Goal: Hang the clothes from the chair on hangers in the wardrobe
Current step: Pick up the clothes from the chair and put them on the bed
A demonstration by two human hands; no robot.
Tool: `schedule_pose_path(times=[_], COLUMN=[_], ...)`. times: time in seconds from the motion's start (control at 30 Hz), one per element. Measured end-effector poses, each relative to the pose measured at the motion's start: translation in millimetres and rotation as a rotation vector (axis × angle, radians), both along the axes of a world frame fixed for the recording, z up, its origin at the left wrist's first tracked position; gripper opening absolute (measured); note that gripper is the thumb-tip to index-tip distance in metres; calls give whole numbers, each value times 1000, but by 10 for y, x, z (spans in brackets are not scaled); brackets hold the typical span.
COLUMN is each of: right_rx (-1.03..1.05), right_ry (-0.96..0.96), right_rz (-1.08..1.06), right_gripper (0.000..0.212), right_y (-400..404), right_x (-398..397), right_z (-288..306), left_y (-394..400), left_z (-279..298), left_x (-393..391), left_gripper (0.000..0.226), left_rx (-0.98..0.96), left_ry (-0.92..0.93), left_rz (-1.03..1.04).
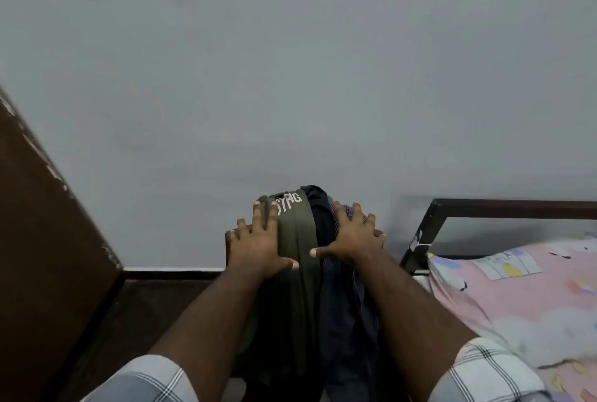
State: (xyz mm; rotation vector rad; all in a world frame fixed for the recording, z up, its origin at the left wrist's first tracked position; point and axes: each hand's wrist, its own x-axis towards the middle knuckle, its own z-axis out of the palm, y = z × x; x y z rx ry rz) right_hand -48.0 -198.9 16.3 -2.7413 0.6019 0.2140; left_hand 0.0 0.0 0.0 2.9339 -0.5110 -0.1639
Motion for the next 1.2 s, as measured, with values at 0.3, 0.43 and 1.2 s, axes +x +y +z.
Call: schedule_pose_path(times=[0.3,0.43,1.2], right_rx=[-5,-24,-15], right_ry=[24,10,-167], right_rz=[101,102,108], right_gripper=[145,141,130], right_y=[-40,3,-36], right_x=[423,466,498], right_z=[-386,-508,-729], left_y=[-249,-356,-441], left_z=[-394,-504,-863], left_x=[358,371,428], left_gripper=[151,150,142], left_rx=[-48,-71,-250], left_ry=[31,33,-68], left_rz=[-105,-98,-94])
